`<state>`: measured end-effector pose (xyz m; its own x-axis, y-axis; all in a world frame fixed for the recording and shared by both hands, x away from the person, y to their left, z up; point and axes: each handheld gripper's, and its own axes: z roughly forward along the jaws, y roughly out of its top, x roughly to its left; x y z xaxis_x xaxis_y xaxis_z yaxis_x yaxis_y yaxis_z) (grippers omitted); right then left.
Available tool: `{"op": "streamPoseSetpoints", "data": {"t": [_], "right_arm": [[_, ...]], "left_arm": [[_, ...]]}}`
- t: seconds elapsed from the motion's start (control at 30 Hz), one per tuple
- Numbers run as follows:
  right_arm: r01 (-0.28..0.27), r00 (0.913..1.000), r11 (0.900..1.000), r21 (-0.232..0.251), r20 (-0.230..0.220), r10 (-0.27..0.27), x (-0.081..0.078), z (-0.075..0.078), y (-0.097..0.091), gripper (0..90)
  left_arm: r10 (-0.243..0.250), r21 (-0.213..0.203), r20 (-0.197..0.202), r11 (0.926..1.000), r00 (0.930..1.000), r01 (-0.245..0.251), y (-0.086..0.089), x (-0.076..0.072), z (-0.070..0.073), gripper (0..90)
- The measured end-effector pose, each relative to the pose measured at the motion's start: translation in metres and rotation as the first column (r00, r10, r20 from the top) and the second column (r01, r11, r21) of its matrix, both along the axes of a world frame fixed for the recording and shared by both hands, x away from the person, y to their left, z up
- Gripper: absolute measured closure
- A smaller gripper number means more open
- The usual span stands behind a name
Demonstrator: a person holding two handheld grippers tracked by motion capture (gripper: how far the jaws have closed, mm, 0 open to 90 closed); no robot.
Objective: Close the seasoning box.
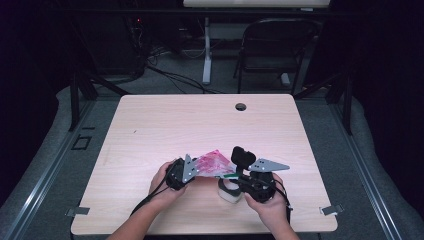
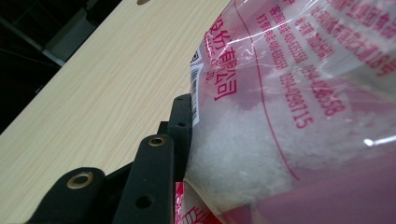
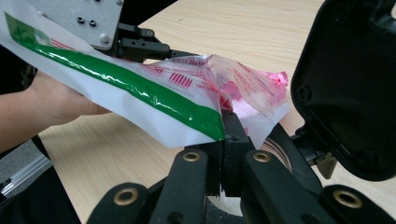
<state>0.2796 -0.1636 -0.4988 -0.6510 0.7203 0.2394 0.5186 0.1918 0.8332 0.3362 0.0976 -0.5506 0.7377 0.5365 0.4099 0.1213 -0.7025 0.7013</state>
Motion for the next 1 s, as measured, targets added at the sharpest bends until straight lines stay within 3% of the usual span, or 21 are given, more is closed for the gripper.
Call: {"op": "streamPoseSetpoints", "data": {"t": [0.53,1.0], "right_arm": [[-0.012,0.9999,0.9999,0.002,0.007,0.012,0.000,0.001,0.003,89.6],[-0.006,0.9999,0.9991,0.041,0.014,0.005,0.001,0.003,-0.001,83.6]], "left_arm": [[0.006,-0.010,-0.065,0.9999,0.9979,-0.007,-0.003,0.002,-0.008,70.2],[-0.006,-0.054,-0.161,0.9986,0.9870,-0.003,0.001,0.009,-0.014,71.9]]}}
